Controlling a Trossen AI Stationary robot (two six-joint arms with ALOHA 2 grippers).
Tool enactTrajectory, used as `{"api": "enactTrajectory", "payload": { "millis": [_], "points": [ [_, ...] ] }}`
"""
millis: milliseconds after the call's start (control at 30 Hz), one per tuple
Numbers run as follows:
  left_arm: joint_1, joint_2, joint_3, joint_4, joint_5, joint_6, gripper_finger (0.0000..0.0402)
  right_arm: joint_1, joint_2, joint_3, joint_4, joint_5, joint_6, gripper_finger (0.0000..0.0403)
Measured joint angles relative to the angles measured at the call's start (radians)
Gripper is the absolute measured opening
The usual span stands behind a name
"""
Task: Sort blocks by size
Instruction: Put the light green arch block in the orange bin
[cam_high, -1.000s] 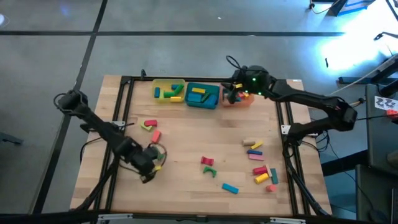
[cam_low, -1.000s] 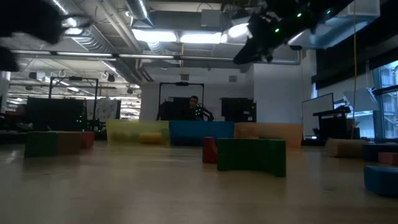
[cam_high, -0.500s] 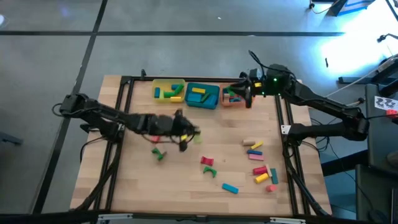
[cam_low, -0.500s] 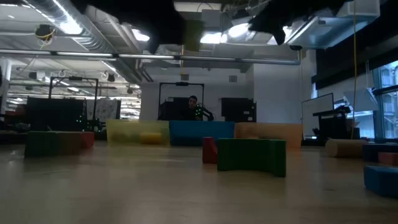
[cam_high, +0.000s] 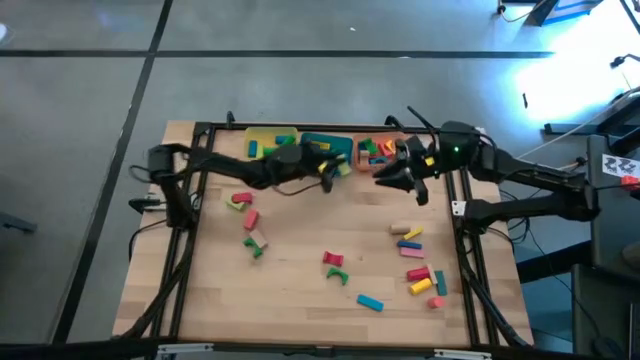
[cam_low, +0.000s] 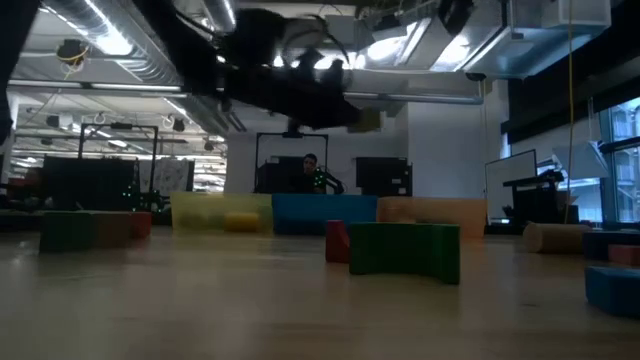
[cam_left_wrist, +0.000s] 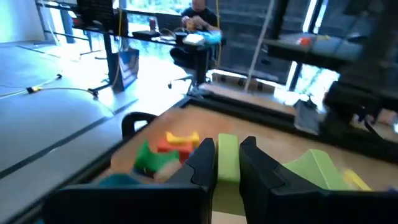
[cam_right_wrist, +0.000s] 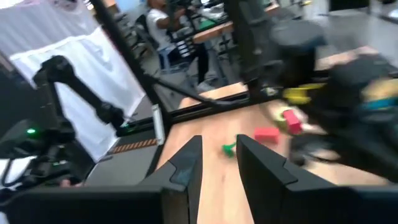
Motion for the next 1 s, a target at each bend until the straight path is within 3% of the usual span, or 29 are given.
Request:
{"api": "enactTrajectory", "payload": {
  "millis": [333,467,767,1000],
  "points": [
    [0.096,0.329,0.386,-0.011,0.027,0.085,0.0043,0.172,0.0,0.0,-0.216,0.005,0.077,0.0101],
    [0.12,0.399,0.495,-0.092,0.024,0.059,0.0041,0.241,0.0,0.0,-0.376,0.118,0.131,0.0101],
    [0.125,0.413,0.548,-0.184,0.024,0.078,0.008,0.344,0.01,0.0,-0.714,0.498,0.179,0.0101],
    [0.126,0.411,0.548,-0.229,0.02,0.046,0.0139,0.346,0.039,0.0,-0.754,0.568,0.175,0.0101]
  ]
}}
